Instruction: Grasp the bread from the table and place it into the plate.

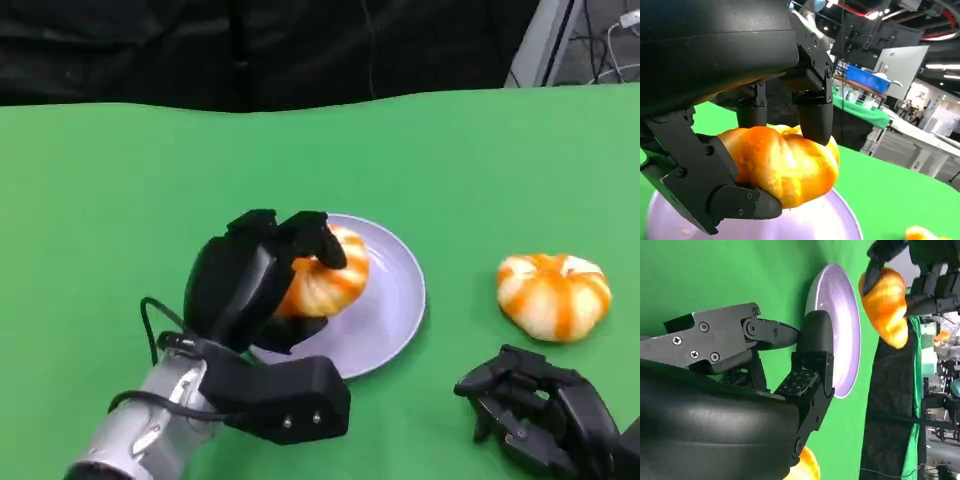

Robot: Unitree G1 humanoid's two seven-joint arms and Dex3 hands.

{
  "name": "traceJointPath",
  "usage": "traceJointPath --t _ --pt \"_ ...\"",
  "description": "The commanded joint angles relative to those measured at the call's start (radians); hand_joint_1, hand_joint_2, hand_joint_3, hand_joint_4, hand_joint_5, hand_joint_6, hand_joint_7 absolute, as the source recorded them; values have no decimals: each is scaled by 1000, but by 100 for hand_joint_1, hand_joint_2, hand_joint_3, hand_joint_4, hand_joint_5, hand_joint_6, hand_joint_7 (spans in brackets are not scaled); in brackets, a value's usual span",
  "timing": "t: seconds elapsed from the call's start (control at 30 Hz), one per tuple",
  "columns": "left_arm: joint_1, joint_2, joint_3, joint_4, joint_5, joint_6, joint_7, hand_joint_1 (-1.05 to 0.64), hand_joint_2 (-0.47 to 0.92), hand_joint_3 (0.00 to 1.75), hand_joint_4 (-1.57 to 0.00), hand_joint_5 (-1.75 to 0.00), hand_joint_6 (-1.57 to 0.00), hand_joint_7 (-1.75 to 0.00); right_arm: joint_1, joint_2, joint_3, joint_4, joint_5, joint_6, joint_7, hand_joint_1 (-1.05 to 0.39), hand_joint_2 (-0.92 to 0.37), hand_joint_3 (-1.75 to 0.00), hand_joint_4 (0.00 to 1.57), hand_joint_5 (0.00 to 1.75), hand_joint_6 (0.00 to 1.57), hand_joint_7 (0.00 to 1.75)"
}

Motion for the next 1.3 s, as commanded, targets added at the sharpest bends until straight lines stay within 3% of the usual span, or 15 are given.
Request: traceJointPath --t 0.03,0.27,0.43,0.8,0.9,1.03,1.3 --pt "-30 8 -10 32 3 -3 13 -7 61 73 -76 -175 -69 -157 13 -7 -6 -1 8 1 0 -25 -92 -46 70 166 83 99" --pt "-52 1 -25 45 -4 16 -20 -7 61 72 -75 -175 -68 -159 15 -7 -7 -6 11 7 4 -23 -92 -46 71 166 83 98" --pt "-86 -11 -42 62 -17 36 -87 -10 80 42 -72 -175 -65 -160 14 -6 -10 -5 24 16 18 -23 -92 -45 71 167 83 98" --pt "-124 -23 -65 124 -18 25 -112 -10 82 35 -72 -175 -66 -158 20 -3 -6 -20 17 26 4 -22 -92 -46 70 168 82 99" --pt "-169 -33 -84 222 -29 -27 -131 -6 87 17 -65 -173 -73 -136 15 -3 -6 -11 13 15 -2 -25 -92 -45 70 169 83 99" --pt "-188 -34 -85 277 -42 -70 -135 -7 91 9 -66 -162 -80 -113 22 -2 -1 -18 3 8 -15 -24 -92 -45 71 169 84 99" --pt "-212 -39 -88 346 -55 -105 -136 -7 92 11 -65 -156 -77 -111 24 -6 6 -22 3 11 -19 -25 -92 -46 71 168 83 99"
